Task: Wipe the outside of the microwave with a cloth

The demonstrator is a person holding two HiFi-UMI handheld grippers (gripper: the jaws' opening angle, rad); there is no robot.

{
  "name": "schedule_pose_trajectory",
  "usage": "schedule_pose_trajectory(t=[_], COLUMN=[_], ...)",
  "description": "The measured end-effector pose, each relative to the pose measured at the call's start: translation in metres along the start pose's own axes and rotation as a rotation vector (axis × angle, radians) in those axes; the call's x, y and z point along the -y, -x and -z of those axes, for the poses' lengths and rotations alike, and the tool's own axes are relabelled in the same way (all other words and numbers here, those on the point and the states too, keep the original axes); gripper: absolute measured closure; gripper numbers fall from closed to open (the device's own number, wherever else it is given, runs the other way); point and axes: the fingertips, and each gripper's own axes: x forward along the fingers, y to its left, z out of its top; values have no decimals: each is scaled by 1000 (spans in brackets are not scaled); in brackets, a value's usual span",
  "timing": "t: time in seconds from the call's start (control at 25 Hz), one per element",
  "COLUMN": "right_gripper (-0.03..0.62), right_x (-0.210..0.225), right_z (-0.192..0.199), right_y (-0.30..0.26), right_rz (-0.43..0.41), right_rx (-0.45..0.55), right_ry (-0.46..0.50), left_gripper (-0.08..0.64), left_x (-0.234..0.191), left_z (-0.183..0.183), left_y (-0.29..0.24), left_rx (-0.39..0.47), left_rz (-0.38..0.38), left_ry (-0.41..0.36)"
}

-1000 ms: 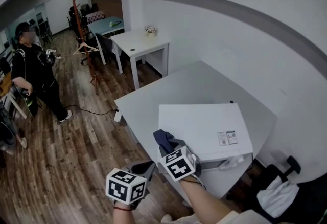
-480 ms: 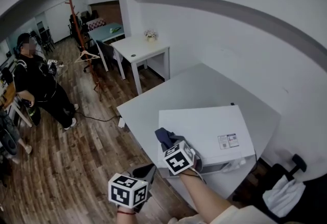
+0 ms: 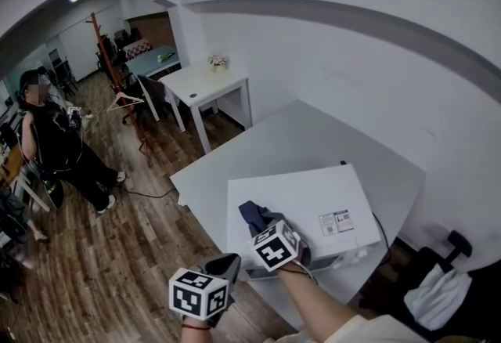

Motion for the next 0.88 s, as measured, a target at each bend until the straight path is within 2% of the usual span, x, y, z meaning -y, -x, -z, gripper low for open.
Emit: schedule_pose_trajectory(t=[0.12, 0.2, 0.88], right_gripper=[485, 485, 485], right_x=[13, 25, 136], right_z=[7, 14, 67], right_y=[6, 10, 58], right_rz=[-7, 12, 119], right_rx=[4, -12, -42], right_ry=[-19, 4, -67], left_gripper=[557, 557, 557], left_x=[12, 19, 91], left_z=[-8, -9, -36], left_y=[-14, -23, -96], left_rx=[-5, -8, -36], left_rz=[16, 27, 143], left_ry=[-14, -21, -72])
